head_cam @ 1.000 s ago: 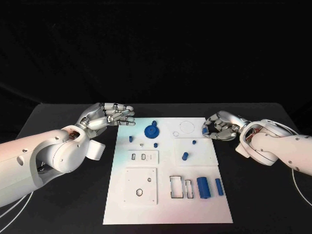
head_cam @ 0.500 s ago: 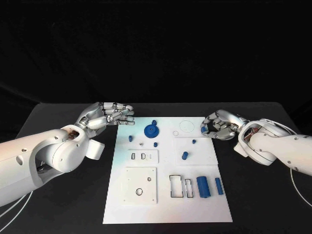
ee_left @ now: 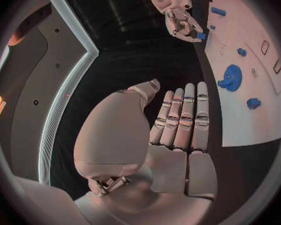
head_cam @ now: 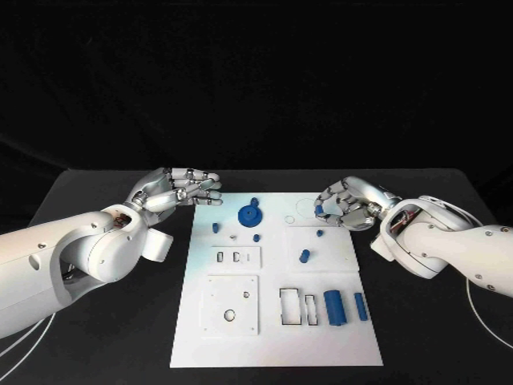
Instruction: Assemble the parts on the task board
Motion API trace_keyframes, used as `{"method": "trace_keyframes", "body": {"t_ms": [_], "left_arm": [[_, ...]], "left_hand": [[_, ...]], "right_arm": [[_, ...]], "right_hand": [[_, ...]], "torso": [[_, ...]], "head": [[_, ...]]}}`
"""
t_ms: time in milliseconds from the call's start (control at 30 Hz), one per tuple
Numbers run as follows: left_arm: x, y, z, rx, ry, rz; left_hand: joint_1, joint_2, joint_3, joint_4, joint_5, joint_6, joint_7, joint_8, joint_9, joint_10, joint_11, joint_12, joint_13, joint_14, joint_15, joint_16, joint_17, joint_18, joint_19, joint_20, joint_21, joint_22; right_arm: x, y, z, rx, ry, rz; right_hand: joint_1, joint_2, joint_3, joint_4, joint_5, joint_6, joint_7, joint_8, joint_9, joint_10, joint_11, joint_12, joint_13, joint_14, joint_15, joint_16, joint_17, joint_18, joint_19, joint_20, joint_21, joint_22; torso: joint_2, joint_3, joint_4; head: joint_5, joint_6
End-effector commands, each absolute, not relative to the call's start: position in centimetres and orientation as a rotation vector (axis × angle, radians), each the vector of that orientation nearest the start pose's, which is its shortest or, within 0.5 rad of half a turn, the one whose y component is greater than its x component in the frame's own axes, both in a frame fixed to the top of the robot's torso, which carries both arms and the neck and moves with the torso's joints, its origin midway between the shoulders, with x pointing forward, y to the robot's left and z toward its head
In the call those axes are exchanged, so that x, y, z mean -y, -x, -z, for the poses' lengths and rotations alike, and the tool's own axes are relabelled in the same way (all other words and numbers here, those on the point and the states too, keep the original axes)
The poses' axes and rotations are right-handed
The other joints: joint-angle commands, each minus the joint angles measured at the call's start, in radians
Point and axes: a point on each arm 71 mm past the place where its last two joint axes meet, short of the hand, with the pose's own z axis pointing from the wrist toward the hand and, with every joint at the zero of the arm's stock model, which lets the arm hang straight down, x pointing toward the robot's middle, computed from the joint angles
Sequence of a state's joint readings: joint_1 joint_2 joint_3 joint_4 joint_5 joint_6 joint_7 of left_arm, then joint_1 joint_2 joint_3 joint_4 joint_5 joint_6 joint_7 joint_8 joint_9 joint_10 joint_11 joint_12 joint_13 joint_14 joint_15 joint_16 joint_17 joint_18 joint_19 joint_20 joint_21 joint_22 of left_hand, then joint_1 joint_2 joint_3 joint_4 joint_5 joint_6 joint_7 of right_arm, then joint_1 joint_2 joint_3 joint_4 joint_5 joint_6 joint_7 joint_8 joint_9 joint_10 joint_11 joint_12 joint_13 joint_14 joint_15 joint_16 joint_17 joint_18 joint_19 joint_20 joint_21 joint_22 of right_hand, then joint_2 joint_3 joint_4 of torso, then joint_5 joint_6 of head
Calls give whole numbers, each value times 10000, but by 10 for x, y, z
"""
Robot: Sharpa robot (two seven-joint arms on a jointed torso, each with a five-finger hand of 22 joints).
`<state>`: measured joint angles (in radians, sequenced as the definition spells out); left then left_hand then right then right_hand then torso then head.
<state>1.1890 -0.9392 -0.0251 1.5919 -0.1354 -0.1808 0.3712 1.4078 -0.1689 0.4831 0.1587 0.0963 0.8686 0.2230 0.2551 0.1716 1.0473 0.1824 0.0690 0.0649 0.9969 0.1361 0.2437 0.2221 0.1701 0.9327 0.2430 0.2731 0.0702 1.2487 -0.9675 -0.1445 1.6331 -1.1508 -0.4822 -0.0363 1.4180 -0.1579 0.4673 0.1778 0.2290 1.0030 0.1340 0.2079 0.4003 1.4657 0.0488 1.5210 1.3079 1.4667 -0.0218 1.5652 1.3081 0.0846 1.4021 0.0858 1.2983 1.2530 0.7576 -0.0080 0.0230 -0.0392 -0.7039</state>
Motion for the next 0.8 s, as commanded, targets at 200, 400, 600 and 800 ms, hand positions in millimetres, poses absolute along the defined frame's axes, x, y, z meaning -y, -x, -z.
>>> {"method": "trace_keyframes", "body": {"t_ms": [200, 400, 600, 800], "left_arm": [[-222, -474, 171, -15259, 9482, 16353], [-220, -476, 172, -15253, 9482, 16342], [-219, -476, 172, -15246, 9474, 16350], [-219, -476, 172, -15238, 9454, 16386]], "left_hand": [[-105, 2, 18, -44, -49, -89, 167, -52, 20, -75, 14, -45, 16, -55, 20, -58, 28, 133, -51, -3, -75, -11], [-105, 2, 18, -44, -49, -89, 167, -52, 20, -75, 14, -45, 16, -55, 20, -58, 28, 133, -51, -3, -75, -11], [-105, 2, 18, -44, -49, -89, 167, -52, 20, -75, 14, -45, 16, -55, 20, -58, 28, 133, -51, -3, -75, -11], [-117, 9, 20, -40, -49, -87, 167, -52, 23, -75, 14, -43, 17, -54, 20, -62, 34, 133, -50, -2, -78, -10]], "right_arm": [[170, -448, 183, -17026, -1099, -7775], [126, -439, 187, -17128, 271, -7890], [103, -433, 196, -17202, 820, -7725], [89, -426, 208, -17237, 1186, -7740]], "right_hand": [[-266, -44, 76, 4, 64, 199, -151, 108, 203, 701, -108, -17, 2159, 1009, -74, 16, 2475, -44, -35, -81, -74, -73], [-364, -81, 81, 12, 58, 213, -166, 128, 227, 701, -122, -18, 2159, 1009, -86, 17, 2478, -41, -40, -91, -89, -82], [-462, -69, 107, 33, 60, 246, -190, 161, 257, 690, -141, -37, 2143, 1009, -101, 17, 2477, -40, -37, -103, -95, -80], [-532, -98, 105, 43, 55, 252, -202, 175, 274, 678, -152, -57, 2125, 1006, -111, 12, 2461, -37, -39, -112, -105, -86]], "torso": [[-69, -14, 5], [-98, -42, 3], [-112, -74, -21], [-103, -89, -22]], "head": [[163, -85], [311, -170], [436, -229], [504, -267]]}}
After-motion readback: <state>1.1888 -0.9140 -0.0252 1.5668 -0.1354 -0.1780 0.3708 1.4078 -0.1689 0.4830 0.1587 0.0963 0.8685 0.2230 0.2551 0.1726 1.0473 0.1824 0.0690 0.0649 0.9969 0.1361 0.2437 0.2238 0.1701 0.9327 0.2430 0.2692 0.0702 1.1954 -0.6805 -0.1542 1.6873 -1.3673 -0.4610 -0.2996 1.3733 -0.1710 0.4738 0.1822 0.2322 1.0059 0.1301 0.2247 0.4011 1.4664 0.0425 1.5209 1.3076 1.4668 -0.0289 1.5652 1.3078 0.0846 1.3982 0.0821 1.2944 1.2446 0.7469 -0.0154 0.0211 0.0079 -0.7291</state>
